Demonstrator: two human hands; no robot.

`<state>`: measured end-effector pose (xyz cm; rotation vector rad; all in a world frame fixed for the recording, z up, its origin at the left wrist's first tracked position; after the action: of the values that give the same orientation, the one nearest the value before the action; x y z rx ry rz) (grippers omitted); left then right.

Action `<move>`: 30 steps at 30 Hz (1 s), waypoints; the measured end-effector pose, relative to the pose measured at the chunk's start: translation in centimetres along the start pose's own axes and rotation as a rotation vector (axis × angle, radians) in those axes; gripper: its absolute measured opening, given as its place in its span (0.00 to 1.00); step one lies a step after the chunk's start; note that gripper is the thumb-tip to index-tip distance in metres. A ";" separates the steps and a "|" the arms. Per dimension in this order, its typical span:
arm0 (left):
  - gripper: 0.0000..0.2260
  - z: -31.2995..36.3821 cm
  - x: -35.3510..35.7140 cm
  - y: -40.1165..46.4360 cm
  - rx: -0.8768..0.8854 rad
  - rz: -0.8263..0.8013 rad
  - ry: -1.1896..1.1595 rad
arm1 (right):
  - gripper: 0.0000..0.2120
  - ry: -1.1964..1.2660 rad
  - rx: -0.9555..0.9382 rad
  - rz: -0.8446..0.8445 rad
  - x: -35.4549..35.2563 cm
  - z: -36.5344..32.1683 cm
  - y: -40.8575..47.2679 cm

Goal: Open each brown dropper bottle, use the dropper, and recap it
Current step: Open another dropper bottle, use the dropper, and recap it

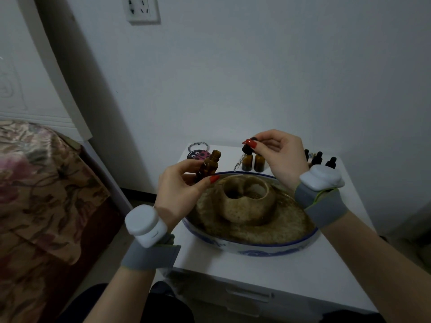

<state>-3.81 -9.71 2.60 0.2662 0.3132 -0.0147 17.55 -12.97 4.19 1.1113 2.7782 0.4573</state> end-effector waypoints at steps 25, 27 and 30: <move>0.12 0.4 -0.2 -0.2 -0.020 -0.008 -0.014 | 0.04 0.072 -0.017 -0.023 0.4 -0.2 -0.1; 0.12 0.3 -0.3 -0.1 -0.017 -0.010 -0.013 | 0.04 0.070 -0.017 -0.024 0.4 -0.1 -0.1; 0.12 0.3 -0.3 -0.1 -0.012 -0.014 -0.011 | 0.04 0.062 -0.023 -0.016 0.5 0.0 0.0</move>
<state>-4.02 -9.93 2.94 0.2516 0.3040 -0.0285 17.18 -12.66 4.20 1.0870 2.8257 0.5291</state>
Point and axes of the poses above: each hand's wrist, its own y-axis towards the middle knuckle, its own x-axis out of the palm, z = x × y, the point moved 5 cm from there along y, towards the middle knuckle, and after that the axes turned 14 degrees about z, right-handed, at the moved point
